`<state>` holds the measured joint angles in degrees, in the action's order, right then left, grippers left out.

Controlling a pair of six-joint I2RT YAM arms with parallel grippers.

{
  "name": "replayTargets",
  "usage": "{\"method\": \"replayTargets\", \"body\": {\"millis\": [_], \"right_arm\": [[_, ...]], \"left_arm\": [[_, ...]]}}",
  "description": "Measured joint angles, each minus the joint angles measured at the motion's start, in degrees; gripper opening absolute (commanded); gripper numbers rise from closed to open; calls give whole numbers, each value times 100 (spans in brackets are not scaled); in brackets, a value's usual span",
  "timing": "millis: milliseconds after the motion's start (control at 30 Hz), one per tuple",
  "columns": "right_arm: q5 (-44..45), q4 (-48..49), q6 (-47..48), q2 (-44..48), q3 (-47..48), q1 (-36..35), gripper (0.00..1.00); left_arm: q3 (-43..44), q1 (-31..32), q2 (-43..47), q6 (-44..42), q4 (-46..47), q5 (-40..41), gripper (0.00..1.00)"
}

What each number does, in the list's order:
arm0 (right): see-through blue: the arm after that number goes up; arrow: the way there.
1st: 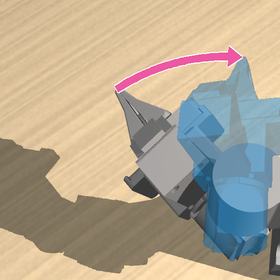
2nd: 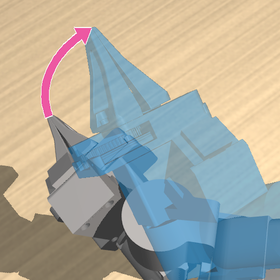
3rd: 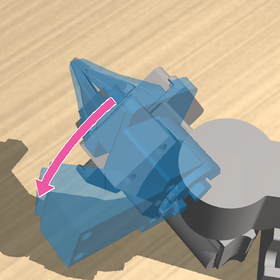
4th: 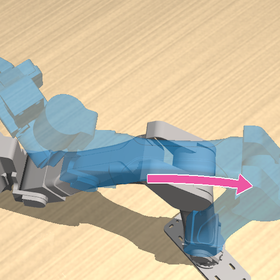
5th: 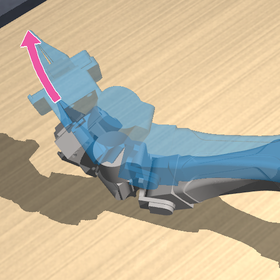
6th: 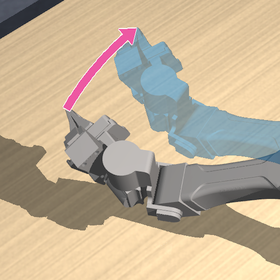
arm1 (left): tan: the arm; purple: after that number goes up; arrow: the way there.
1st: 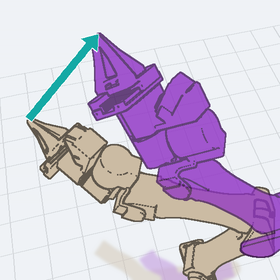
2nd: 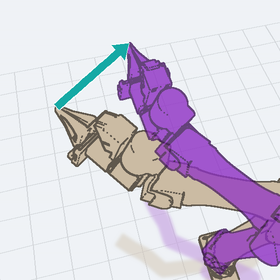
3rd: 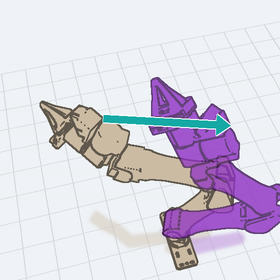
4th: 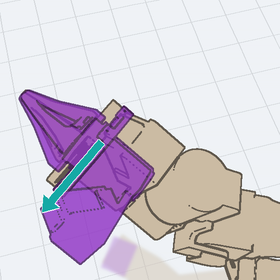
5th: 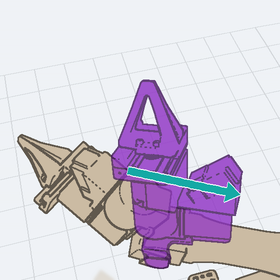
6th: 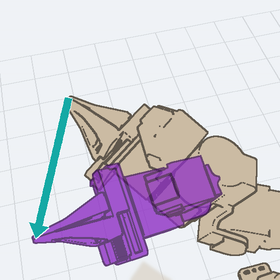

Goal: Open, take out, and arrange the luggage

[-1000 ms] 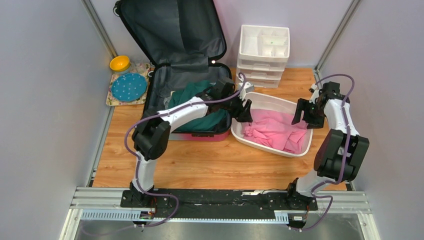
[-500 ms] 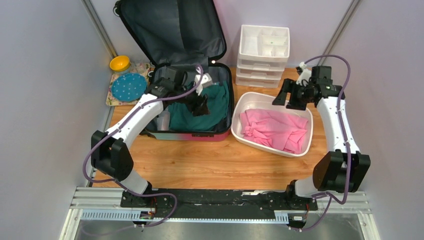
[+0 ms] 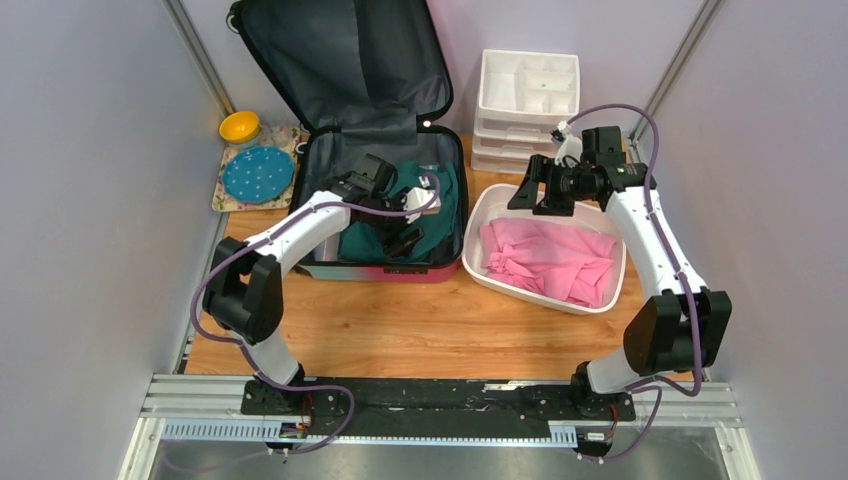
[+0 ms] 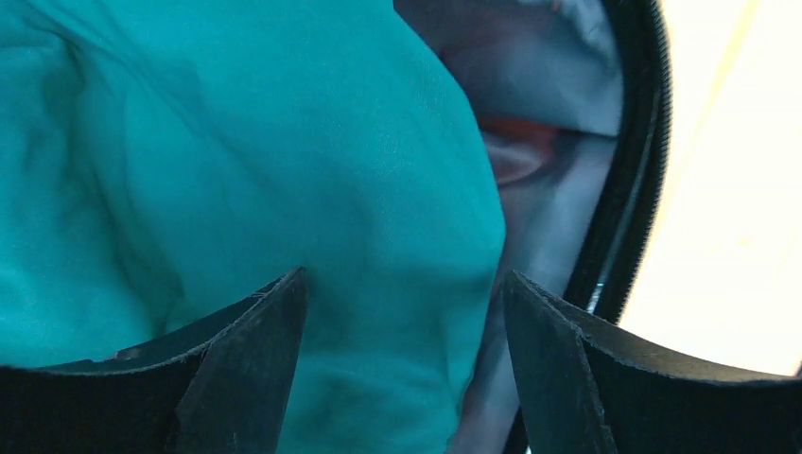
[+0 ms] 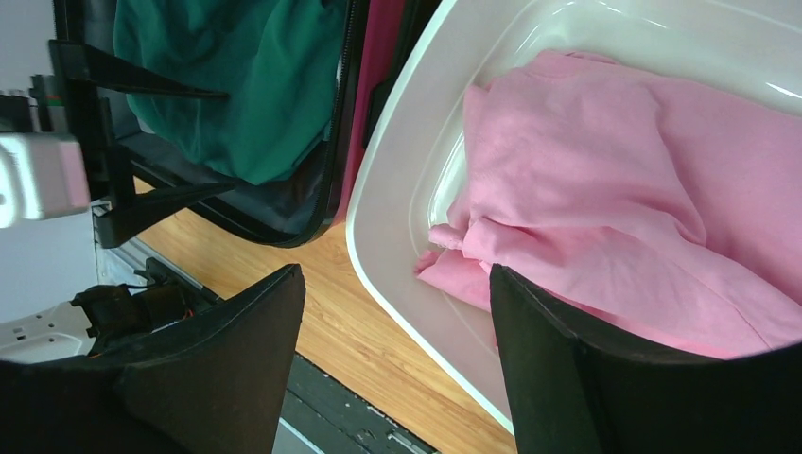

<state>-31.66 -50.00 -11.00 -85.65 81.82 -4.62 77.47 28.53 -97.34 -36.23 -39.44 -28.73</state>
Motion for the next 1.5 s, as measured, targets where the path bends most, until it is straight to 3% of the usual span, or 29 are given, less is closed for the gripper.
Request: {"method": "replayTargets", "body": {"millis": [100, 167, 367, 433, 467, 733, 1000, 1267, 1500], "right_arm": [[2, 2, -13, -4, 0, 4, 75], [0, -2, -13, -17, 9, 4, 75], [-22, 0, -13, -57, 118, 4, 75], [-55, 7, -15, -59, 173, 4, 75], [-68, 9, -15, -61, 199, 4, 75], [-234, 190, -229, -175, 299, -208, 79], [-216, 922, -1123, -422, 317, -1196, 83], [337, 1502, -2273, -1344, 717, -2028, 87], [789, 1788, -2601, -2240, 1611, -2409, 87]], "left_arm": [[-50, 52, -151, -236, 0, 264, 83], [-50, 68, -286, -393, 11, 411, 76], [90, -11, -551, -492, 24, 494, 34], [225, -114, -564, -369, -26, 350, 4], [304, -184, -564, -267, -61, 251, 0], [664, -887, -516, 1038, 85, -752, 0], [896, -1478, -507, 2479, 761, -1587, 0], [739, -1504, -407, 2975, 1202, -1836, 0], [422, -1506, -197, 3161, 1469, -2061, 0]]}}
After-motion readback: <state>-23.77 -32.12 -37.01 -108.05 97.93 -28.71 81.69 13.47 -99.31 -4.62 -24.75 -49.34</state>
